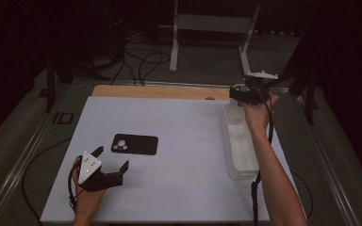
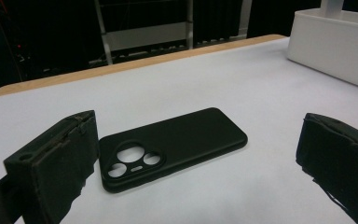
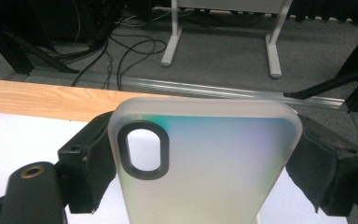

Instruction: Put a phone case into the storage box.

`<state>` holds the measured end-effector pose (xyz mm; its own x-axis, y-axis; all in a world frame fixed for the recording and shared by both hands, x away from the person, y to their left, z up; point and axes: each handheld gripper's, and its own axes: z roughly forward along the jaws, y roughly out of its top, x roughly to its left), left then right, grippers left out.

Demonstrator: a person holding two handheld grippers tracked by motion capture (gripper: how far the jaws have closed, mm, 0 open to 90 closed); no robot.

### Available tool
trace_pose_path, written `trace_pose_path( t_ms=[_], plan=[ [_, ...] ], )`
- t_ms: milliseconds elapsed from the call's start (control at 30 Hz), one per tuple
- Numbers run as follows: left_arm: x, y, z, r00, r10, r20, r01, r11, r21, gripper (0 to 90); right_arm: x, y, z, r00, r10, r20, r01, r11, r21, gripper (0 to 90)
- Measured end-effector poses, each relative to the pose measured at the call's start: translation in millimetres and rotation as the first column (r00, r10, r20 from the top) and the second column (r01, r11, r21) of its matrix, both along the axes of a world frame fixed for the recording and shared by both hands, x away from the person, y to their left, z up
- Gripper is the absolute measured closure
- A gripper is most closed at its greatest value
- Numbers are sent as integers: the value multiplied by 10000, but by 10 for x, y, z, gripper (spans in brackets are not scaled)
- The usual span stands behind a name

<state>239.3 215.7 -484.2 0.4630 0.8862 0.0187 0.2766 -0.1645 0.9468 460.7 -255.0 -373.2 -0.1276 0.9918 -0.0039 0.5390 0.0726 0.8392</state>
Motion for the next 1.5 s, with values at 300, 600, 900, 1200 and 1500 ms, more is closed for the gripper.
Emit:
trace_pose_path(
  t_ms=[300, 600, 900, 1200, 1500],
  plan=[
    [0, -2, 0, 10000, -22, 3, 22, 10000, 16, 0, 11, -7, -143, 9993, -113, -364, 114, 9999, 33, 162],
    [1, -6, -2, 10000, -46, 4, 46, 10000, 35, 0, 13, 12, -299, 9974, -129, -711, 114, 9997, -220, 162],
    [1, -6, -1, 10000, -49, 4, 49, 10000, 26, 0, 39, 43, -365, 9949, -186, -996, 144, 9990, -434, 162],
    [-1, -5, 1, 10000, -60, 20, 60, 10000, 5, 0, 58, 51, -417, 9898, -368, -1378, 288, 9978, -598, 162],
    [-1, -6, 1, 10000, -52, 13, 52, 10000, 8, 0, 94, 17, -523, 9838, -477, -1728, 369, 9972, -654, 161]
  ],
)
